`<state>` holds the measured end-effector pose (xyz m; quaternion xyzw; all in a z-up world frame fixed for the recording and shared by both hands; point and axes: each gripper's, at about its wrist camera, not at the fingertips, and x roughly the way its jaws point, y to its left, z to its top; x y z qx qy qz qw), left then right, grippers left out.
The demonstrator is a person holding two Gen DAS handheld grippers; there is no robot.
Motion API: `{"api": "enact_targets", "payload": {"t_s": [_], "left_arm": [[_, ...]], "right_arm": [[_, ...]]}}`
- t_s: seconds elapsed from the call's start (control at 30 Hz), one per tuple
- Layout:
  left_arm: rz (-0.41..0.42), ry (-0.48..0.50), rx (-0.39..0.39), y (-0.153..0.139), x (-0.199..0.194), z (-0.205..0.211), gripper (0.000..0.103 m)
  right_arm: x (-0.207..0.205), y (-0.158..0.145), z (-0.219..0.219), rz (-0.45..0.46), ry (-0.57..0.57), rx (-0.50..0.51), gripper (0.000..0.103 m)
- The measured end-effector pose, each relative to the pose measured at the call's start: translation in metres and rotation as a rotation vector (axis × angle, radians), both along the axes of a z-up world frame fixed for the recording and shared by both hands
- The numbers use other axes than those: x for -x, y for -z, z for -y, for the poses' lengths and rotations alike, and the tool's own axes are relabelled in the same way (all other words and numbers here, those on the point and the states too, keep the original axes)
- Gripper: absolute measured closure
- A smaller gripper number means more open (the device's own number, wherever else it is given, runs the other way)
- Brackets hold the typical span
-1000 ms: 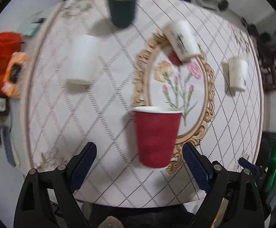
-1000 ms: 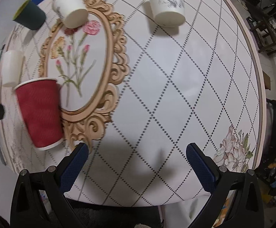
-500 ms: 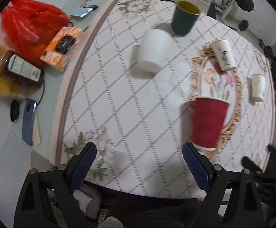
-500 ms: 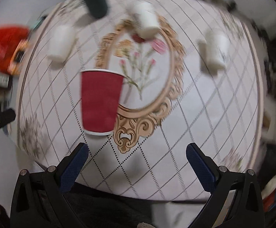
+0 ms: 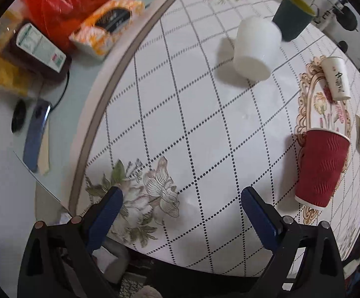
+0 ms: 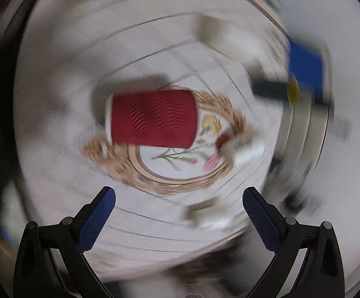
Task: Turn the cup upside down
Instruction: 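Grasp the red cup with the right gripper while the left gripper releases it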
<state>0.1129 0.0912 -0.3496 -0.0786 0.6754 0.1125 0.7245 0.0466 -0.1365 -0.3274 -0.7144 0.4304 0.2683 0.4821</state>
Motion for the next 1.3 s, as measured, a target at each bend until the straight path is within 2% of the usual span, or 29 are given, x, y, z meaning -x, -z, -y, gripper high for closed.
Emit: {"api": "enact_targets", "payload": {"t_s": [0.07,0.17,0.2,0.27,0.3,0.4,0.63,0.7,0.97,1.3], "left_arm": [[-0.007,-0.021,0.003,0.005,-0.002,0.004,0.005],[-0.019,-0.054,0.012,0.013,-0.005,0.007,0.005],[-0.024,-0.063,0.015,0.016,-0.006,0.008,0.005],[-0.032,-0.079,0.02,0.022,-0.009,0.011,0.005],[-0.034,-0.083,0.017,0.024,-0.009,0.011,0.005],[-0.048,-0.102,0.02,0.034,-0.009,0.011,0.005],[-0.084,-0.134,0.028,0.054,-0.008,0.004,0.005],[-0.09,-0.14,0.029,0.058,-0.009,0.0,0.005],[-0.1,-0.131,0.021,0.064,-0.016,-0.013,0.005],[-0.1,-0.105,0.008,0.061,-0.033,-0.004,0.005]], "right_arm": [[0.014,0.014,0.007,-0.037,-0.28,0.131,0.0],[0.026,0.03,0.025,-0.094,-0.63,0.278,0.0],[0.029,0.034,0.03,-0.105,-0.701,0.308,0.0],[0.029,0.044,0.046,-0.122,-0.954,0.396,0.0],[0.028,0.048,0.051,-0.128,-1.044,0.424,0.0],[0.018,0.059,0.054,-0.147,-1.218,0.474,0.001],[0.007,0.082,0.056,-0.207,-1.394,0.527,0.005],[0.006,0.088,0.054,-0.224,-1.421,0.538,0.01],[0.01,0.104,0.06,-0.247,-1.448,0.551,0.013],[0.012,0.121,0.058,-0.247,-1.44,0.525,0.021]]}}
